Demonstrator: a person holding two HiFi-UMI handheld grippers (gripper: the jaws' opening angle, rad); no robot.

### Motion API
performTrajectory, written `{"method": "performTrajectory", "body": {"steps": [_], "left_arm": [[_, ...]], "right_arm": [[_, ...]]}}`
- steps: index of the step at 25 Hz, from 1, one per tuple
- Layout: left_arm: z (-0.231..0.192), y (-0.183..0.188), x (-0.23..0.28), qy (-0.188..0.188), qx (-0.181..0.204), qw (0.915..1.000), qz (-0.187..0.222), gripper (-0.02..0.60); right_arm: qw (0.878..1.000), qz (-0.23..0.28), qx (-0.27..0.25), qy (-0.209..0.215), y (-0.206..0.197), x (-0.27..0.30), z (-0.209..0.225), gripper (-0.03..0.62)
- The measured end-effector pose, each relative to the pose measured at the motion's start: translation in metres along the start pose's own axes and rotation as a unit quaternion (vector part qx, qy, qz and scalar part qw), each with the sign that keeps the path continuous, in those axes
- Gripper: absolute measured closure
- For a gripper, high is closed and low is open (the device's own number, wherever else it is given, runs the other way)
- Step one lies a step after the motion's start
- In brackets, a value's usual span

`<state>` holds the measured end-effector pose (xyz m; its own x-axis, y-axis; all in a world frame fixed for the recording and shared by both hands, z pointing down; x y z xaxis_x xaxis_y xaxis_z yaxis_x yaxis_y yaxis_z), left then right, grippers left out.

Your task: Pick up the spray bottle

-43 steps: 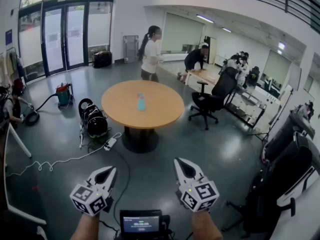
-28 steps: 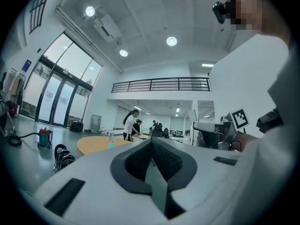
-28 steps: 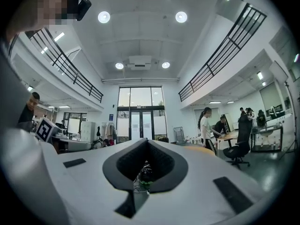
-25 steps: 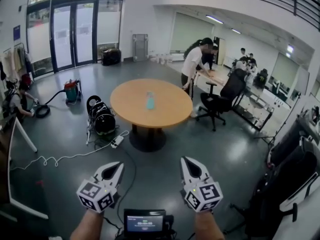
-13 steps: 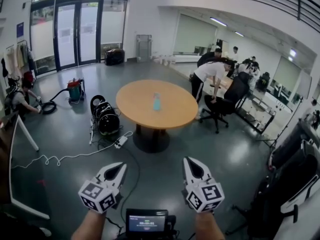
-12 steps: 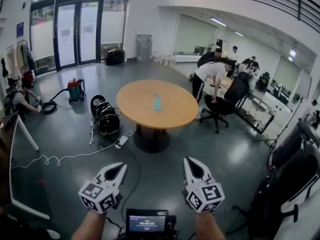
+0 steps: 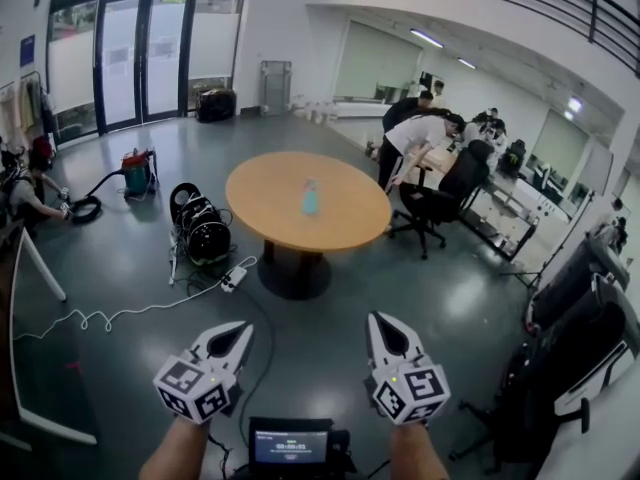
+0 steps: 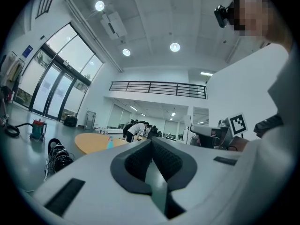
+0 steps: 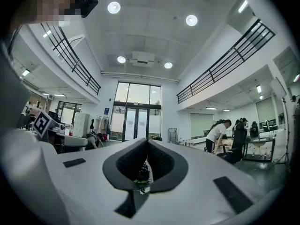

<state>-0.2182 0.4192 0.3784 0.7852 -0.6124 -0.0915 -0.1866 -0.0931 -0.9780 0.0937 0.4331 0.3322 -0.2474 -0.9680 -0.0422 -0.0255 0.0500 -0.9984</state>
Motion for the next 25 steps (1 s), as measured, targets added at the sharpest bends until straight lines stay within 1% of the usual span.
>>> {"method": "performTrajectory", "body": {"steps": [4, 8, 12, 15, 21, 25], "left_arm": [[-0.009, -0.004, 0.006, 0.001, 0.0, 1.0, -0.006, 0.581], [-0.023, -0.001, 0.016, 0.014, 0.004, 0.9999, -0.004, 0.581], [-0.039, 0.004, 0.038, 0.024, 0.008, 0.9996, -0.008, 0.581], [-0.051, 0.006, 0.06, 0.029, 0.012, 0.9995, -0.003, 0.581], [-0.066, 0.014, 0.117, 0.035, 0.02, 0.9992, -0.003, 0.581], [-0.073, 0.015, 0.156, 0.038, 0.026, 0.9989, -0.007, 0.581]], "right_arm": [[1.0, 0.002, 0.005, 0.001, -0.002, 0.016, 0.0, 0.589], [1.0, 0.004, 0.012, 0.016, -0.008, 0.04, 0.006, 0.589], [0.999, 0.014, 0.012, 0.033, -0.011, 0.068, 0.019, 0.589], [0.999, 0.017, 0.008, 0.047, -0.013, 0.094, 0.033, 0.589], [0.998, 0.02, 0.008, 0.063, -0.01, 0.138, 0.073, 0.588], [0.998, 0.04, -0.007, 0.051, -0.01, 0.159, 0.104, 0.588]]}}
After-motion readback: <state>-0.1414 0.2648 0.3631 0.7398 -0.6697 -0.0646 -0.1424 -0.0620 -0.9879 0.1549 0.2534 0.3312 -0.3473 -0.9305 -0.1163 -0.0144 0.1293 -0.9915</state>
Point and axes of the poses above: the fingertips, and each gripper's own axes: x forward along the fingers, z to its right, y out of its top, the point moved 10 cm from there along -x, backward along the fingers, and after that the axes turned 11 degrees about -y, right-handed, at the moved point
